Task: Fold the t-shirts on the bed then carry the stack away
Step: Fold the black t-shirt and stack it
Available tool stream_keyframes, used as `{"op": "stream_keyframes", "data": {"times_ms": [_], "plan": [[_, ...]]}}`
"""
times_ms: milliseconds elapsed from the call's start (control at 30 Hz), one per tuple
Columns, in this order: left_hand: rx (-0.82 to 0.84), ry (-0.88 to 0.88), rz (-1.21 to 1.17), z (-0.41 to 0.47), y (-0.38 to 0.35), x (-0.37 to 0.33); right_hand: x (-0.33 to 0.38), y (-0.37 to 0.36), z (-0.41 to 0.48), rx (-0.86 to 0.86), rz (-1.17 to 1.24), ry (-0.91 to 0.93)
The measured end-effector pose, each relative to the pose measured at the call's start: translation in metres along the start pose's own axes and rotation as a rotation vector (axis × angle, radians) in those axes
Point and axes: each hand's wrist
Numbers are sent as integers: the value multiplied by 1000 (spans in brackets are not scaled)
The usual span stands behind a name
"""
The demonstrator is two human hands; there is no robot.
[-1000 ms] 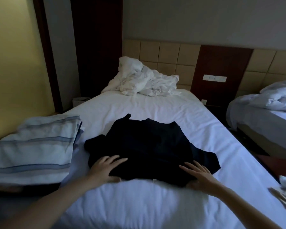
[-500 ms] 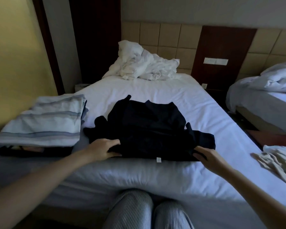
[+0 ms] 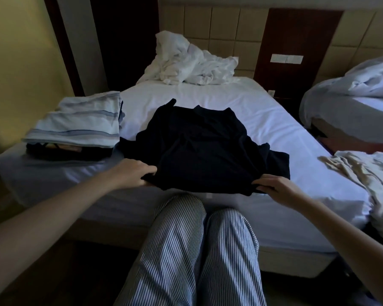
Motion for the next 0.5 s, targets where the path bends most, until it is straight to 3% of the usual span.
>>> {"op": "stream_keyframes", "data": {"times_ms": [67, 133, 333, 500], "plan": [[20, 41, 110, -13, -3, -3, 1, -5, -11, 13, -7, -24], [0, 102, 73, -26, -10, -9, 2, -8, -22, 25, -32, -68], [-91, 262, -368, -48, -38, -26, 23, -32, -33, 44, -281, -174], [-66, 345, -520, -56, -44, -28, 42, -43, -24, 154, -392, -264]]}}
Point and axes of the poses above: each hand's wrist, its own z-axis towards the middle knuckle, its own y-axis out of the back of the hand, x = y × z, and after that the axes turned 6 degrees about z, right-handed
